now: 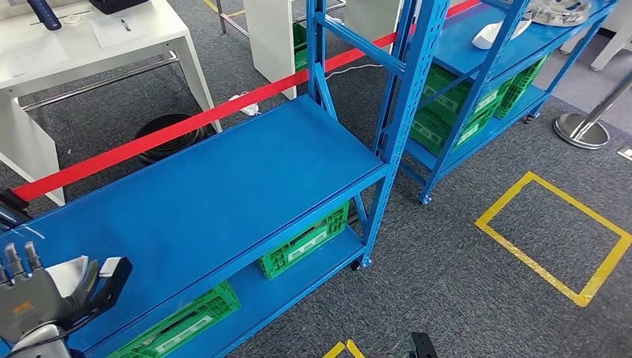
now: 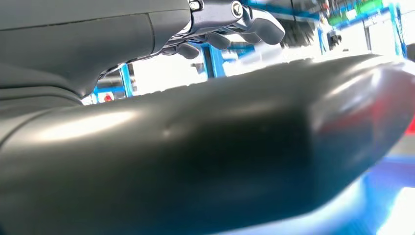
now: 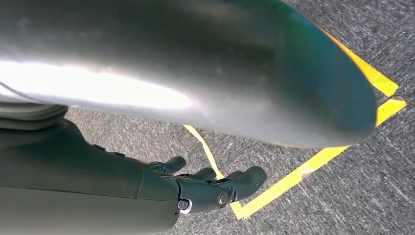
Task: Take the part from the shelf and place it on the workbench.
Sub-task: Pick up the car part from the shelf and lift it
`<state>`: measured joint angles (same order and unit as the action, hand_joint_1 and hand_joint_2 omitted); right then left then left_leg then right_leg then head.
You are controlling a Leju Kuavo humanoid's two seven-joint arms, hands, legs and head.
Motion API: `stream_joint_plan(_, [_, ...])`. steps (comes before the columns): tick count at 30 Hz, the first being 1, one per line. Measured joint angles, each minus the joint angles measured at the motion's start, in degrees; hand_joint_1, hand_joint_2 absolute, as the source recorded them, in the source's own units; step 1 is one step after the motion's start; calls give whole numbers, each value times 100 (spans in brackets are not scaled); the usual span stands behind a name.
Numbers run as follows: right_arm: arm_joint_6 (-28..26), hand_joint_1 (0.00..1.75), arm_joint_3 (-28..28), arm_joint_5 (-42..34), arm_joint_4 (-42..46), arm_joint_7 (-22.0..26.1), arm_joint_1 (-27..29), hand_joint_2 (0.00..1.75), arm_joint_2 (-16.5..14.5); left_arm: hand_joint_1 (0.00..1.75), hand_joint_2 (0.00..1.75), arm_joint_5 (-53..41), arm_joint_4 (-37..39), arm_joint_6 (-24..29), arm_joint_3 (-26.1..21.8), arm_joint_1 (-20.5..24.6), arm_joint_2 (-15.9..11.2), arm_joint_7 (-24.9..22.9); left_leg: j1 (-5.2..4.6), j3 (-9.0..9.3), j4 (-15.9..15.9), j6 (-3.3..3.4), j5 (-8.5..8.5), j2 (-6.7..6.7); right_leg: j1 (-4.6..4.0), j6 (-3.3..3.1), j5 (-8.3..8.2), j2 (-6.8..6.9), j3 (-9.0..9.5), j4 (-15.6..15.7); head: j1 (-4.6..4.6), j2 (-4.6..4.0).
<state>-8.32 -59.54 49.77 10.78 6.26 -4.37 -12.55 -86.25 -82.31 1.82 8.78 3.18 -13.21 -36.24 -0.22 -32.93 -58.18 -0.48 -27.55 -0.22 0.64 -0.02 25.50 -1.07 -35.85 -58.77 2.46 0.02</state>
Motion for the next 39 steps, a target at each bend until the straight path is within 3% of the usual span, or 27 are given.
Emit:
stream_joint_plan(5, [1,0,-14,2,0,-1,0,0,0,0,0,0,136,48,29,-4,312,52,0,1,0,0,-1,2,-1,1,-1,1,-2,0,1,0])
stream_joint_plan(12, [1,0,-34,2,0,-1,0,0,0,0,0,0,234,48,40,2,481,52,3,1,0,-3,-3,2,-3,-1,1,1,-3,0,1,0])
stream_joint_plan(16, [1,0,-37,3,0,-3,0,0,0,0,175,0,262,48,40,8,526,100,3,1,0,-3,-2,2,-3,-1,1,0,-3,0,1,0])
stream_joint_plan(23, [7,0,-38,15,0,-7,0,0,0,0,175,0,363,137,44,100,598,286,2,1,0,-3,-2,2,-2,0,0,1,-3,-1,0,0])
stream_joint_plan(39, [14,0,-46,8,0,72,-1,0,0,0,175,0,739,272,47,337,613,196,2,2,0,-4,-3,2,-2,-1,1,0,-3,-1,1,0])
